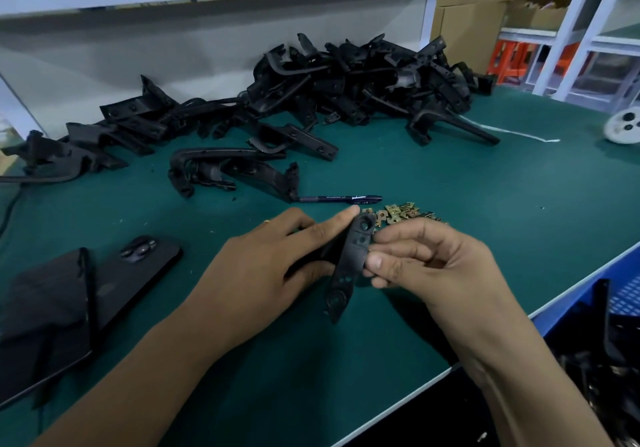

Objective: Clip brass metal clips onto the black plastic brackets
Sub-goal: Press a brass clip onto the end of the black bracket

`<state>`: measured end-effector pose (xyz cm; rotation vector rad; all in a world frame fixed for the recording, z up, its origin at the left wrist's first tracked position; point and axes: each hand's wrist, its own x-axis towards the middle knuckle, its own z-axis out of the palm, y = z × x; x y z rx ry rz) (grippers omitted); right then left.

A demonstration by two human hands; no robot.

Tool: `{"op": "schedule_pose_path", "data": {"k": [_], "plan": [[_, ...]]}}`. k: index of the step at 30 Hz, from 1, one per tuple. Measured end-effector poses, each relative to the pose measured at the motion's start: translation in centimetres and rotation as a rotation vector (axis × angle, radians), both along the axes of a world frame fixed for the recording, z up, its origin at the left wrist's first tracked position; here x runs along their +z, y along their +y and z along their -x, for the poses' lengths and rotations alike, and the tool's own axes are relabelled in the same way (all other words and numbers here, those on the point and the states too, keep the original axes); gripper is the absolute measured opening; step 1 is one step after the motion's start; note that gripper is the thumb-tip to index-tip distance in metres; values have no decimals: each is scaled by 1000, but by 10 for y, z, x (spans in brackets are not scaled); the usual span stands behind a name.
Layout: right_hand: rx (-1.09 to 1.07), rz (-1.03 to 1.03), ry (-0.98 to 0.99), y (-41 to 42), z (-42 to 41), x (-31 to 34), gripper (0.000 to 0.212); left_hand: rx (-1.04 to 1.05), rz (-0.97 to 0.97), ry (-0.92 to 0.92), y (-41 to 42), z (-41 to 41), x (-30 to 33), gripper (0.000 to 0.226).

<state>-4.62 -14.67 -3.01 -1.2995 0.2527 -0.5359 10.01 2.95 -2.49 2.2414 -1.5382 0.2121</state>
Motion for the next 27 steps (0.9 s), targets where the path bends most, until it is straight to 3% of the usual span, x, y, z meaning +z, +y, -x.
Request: {"op": "schedule_pose_path", "data": {"k": [7,15,27], "plan": [[13,-208,22,-5,3,1,18,3,14,-47,-1,-1,-1,62],[-19,-298,49,-1,3,8,32,37,22,-77,-2,0,-2,61],[-152,-150,96,14,-7,2,21,88,-56,-236,-4,2,-7,65]]}}
